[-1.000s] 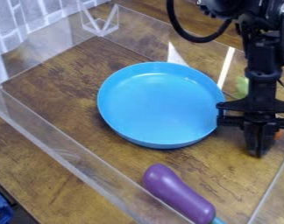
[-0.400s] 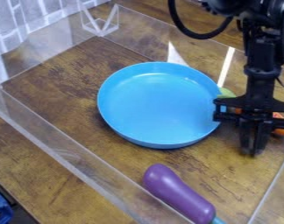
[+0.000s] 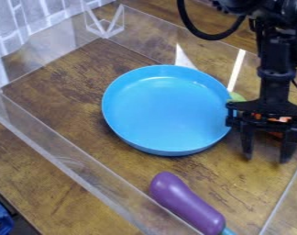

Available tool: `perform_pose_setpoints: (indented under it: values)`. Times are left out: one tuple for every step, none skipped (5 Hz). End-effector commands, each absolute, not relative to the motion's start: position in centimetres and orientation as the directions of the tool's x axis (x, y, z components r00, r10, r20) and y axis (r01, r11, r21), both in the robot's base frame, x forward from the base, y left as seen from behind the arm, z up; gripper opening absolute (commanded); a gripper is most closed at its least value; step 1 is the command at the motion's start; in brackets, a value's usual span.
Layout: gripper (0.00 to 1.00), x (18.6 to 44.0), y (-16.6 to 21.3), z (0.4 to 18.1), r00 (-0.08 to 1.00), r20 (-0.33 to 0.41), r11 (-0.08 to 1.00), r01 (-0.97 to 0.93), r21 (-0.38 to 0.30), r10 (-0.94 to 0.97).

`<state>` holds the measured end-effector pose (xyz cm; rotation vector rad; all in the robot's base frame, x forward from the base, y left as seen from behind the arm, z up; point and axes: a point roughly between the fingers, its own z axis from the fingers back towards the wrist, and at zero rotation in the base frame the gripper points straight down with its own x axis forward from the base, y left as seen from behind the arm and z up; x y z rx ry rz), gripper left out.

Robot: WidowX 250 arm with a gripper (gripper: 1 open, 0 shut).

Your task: Remove the carrot from the blue tray and put it on the table

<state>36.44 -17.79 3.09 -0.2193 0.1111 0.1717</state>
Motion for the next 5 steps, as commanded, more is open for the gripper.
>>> perform_pose_setpoints:
  values:
    - [0.00,37.3,-18.7,7.9,0.994,-0.035,0.957,-0.111,-0.268,0.106]
    - [0.00,37.3,-18.1,7.8,0.994,-0.032,0.956,-0.111,-0.271,0.106]
    - [1.00,37.1,-17.7,8.4,0.995,-0.021,0.956,-0.097,-0.275,0.095]
    - [1.00,36.9,-17.1,8.7,0.997,-0.012,0.956,-0.082,-0.280,0.082]
    - [0.00,37.1,-17.1,8.4,0.996,-0.011,0.955,-0.087,-0.282,0.088]
